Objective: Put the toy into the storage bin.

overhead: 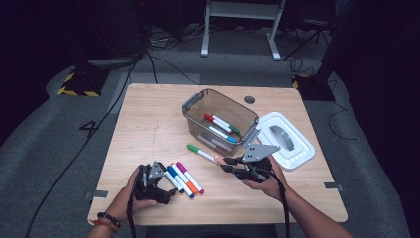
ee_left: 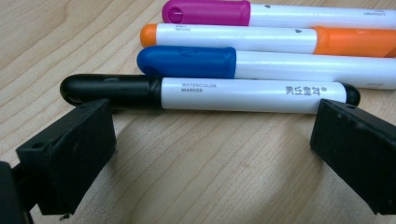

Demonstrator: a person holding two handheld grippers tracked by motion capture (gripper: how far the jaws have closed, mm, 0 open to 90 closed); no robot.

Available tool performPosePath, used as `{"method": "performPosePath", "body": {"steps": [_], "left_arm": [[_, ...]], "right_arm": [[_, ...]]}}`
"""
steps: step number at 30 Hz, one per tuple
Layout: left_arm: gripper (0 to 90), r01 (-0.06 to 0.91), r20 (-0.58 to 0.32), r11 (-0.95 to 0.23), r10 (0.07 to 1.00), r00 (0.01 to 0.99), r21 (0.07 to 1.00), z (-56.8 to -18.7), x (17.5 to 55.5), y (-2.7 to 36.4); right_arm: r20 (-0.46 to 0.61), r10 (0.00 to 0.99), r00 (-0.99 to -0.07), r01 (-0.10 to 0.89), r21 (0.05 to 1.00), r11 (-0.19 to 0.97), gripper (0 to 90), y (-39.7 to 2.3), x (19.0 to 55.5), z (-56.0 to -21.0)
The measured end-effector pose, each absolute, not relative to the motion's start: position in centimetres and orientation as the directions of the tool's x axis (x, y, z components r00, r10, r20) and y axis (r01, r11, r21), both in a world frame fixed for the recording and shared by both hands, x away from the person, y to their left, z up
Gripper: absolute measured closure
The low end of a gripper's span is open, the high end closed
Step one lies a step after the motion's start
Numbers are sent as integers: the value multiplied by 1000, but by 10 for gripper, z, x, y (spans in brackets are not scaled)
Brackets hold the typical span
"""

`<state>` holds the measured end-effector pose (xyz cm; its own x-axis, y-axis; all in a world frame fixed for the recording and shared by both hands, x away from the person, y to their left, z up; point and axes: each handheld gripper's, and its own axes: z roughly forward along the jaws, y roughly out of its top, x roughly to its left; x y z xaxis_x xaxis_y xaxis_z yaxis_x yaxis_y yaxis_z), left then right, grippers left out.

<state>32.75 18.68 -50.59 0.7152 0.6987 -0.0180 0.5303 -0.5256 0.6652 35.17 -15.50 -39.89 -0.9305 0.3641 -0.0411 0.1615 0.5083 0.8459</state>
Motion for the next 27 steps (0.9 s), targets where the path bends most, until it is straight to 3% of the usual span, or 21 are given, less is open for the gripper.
{"method": "performPosePath", "body": {"steps": [15,27], "left_arm": [[5,530,-19,-526,698,716,665,-506,328,187],[5,530,-18,-526,698,716,665,-506,328,187]], "right_arm": [[-98,417,-904,121,875,468,746,-181,356,-341],[-141,479,-867,124,867,482,746,-175,399,-317]]}}
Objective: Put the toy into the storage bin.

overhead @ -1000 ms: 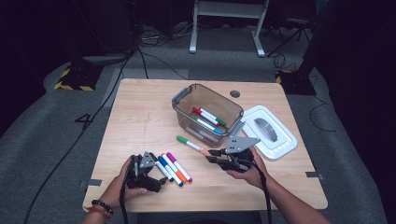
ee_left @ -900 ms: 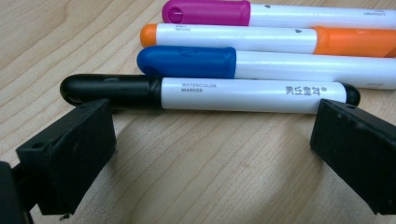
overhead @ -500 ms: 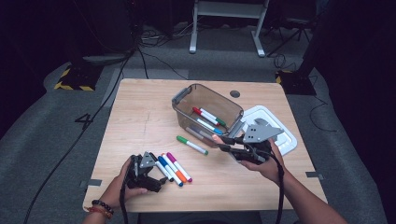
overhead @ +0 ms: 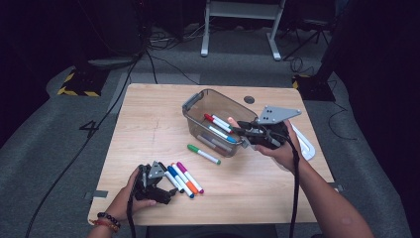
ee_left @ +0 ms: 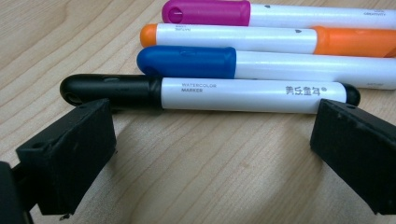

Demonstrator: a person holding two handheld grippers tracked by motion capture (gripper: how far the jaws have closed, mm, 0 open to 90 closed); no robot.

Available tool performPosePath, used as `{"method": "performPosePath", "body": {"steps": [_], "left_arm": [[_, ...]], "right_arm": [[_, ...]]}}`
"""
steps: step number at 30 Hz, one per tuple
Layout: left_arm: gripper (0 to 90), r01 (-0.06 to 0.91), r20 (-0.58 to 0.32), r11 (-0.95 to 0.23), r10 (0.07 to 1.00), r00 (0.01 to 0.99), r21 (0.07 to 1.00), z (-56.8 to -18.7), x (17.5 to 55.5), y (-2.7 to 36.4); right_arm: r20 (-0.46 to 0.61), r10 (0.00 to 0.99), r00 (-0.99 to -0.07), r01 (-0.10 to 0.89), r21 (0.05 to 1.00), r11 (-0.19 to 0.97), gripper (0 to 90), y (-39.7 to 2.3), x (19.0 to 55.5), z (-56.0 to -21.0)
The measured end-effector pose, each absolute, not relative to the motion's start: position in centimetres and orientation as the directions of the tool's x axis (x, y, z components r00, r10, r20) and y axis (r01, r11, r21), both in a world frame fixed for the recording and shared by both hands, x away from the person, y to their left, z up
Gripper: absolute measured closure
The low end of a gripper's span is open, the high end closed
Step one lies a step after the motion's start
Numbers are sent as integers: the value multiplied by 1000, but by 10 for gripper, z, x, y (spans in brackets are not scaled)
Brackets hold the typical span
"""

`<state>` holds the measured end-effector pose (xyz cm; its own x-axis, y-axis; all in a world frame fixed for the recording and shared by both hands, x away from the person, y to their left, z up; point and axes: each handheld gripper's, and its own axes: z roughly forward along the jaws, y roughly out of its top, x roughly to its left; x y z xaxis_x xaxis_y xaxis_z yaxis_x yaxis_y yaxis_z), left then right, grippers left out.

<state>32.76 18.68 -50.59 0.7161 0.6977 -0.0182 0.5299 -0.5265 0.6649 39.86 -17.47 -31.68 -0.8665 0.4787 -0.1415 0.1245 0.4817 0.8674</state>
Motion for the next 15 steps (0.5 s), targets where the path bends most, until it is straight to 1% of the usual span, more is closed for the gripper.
{"method": "performPosePath", "body": {"steps": [7,9,15], "left_arm": [[5,530,-18,-527,697,717,665,-506,328,187],[5,530,-18,-527,697,716,665,-506,328,187],[5,531,-18,-527,698,716,664,-506,328,187]], "right_arm": [[-128,510,-851,167,854,493,746,-167,427,-313],[-110,518,-848,185,855,484,746,-166,434,-314],[-101,522,-847,207,842,499,746,-154,449,-317]]}}
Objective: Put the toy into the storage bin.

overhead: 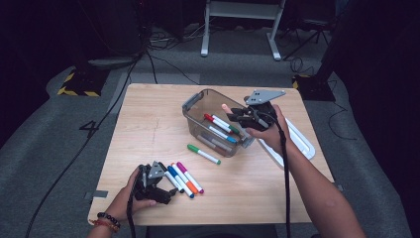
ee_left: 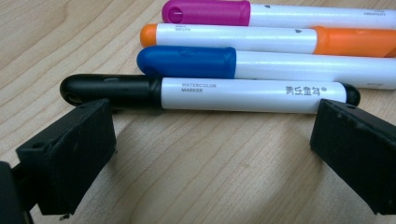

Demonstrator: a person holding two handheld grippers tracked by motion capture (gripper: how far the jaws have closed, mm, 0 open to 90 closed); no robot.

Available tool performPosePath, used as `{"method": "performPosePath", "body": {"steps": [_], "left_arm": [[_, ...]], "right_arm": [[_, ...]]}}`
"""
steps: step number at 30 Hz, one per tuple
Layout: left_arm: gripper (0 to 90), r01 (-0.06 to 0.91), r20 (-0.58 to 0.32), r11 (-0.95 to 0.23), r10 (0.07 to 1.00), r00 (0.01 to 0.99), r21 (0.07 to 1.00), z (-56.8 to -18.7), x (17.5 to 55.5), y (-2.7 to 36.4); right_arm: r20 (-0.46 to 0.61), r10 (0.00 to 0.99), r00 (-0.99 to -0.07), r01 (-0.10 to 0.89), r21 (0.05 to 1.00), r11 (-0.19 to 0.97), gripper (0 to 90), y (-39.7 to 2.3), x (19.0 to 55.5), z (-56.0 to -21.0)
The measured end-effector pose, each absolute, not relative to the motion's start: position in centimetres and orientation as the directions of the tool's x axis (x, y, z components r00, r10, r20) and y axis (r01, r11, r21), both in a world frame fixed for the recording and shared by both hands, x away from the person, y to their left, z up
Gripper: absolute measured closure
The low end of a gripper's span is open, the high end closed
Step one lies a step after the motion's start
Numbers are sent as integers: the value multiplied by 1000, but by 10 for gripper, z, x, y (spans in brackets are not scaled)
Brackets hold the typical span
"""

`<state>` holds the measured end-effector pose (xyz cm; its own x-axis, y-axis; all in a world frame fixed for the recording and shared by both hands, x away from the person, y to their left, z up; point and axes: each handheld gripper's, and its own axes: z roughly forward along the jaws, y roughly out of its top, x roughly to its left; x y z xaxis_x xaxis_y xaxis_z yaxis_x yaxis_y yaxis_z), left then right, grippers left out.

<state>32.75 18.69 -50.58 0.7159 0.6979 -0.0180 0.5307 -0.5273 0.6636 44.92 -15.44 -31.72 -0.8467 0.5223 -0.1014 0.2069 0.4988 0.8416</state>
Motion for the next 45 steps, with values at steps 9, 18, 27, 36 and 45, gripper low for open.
{"method": "performPosePath", "body": {"steps": [9,18,27,36,45], "left_arm": [[5,530,-18,-527,698,716,665,-506,328,187],[5,529,-18,-528,697,717,665,-506,328,187],[4,529,-19,-530,694,720,663,-506,329,187],[4,527,-17,-533,693,721,662,-506,329,187],[4,527,-15,-533,693,720,662,-506,329,187]], "right_arm": [[-98,546,-832,244,818,520,746,-131,473,-328],[-84,533,-842,311,733,605,746,-106,497,-351],[-82,499,-863,361,591,721,745,-83,517,-379],[-74,474,-878,390,466,795,744,-67,518,-389],[-77,490,-868,407,455,792,655,-64,520,-391]]}}
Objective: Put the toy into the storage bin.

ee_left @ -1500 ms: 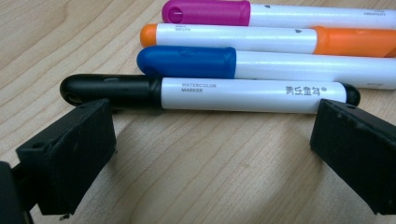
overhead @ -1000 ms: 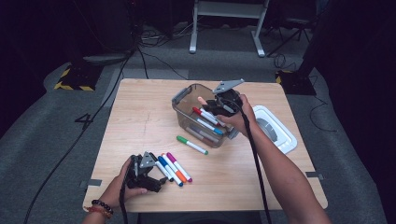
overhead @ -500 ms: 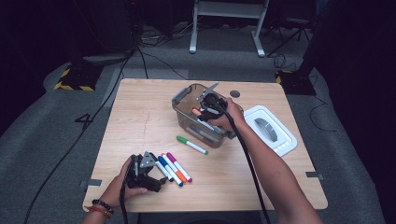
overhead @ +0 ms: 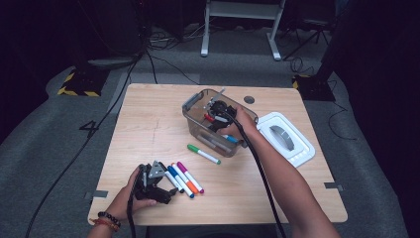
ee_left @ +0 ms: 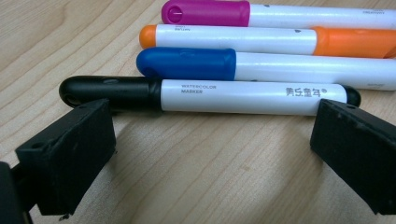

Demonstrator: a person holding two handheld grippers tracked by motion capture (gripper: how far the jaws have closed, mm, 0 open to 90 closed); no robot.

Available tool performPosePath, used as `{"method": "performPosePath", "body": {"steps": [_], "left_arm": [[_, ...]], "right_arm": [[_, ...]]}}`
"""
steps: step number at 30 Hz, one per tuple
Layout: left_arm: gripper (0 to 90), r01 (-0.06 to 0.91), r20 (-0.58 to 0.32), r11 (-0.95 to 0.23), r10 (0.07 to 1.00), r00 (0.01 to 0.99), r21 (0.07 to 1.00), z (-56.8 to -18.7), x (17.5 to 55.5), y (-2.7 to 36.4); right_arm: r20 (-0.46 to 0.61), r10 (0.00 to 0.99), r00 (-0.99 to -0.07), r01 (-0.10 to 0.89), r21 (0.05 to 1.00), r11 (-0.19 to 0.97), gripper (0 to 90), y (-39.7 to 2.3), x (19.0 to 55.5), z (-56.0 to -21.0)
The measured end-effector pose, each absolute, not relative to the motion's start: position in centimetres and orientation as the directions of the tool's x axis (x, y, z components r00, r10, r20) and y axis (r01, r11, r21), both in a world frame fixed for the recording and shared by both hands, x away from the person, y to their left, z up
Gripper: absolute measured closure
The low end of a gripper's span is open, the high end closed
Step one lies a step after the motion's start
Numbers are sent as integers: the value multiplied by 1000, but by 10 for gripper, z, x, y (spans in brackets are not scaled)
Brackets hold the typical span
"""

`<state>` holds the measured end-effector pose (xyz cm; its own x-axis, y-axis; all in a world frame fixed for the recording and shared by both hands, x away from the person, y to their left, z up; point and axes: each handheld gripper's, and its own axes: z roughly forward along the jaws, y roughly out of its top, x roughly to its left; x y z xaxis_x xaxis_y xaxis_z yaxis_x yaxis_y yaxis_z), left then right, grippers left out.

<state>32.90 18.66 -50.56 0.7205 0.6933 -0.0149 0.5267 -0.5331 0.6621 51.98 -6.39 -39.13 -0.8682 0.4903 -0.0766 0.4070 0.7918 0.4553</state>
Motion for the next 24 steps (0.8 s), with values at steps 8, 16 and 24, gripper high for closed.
{"method": "performPosePath", "body": {"steps": [8,16,24], "left_arm": [[4,525,-12,-536,692,722,662,-506,329,187],[5,528,-16,-532,694,719,662,-506,329,187],[5,530,-18,-529,696,718,663,-506,328,187]], "right_arm": [[-86,512,-854,384,561,734,499,-74,514,-379],[-90,490,-867,296,698,652,438,-95,483,-352],[-103,463,-880,221,775,592,403,-115,446,-334]]}}
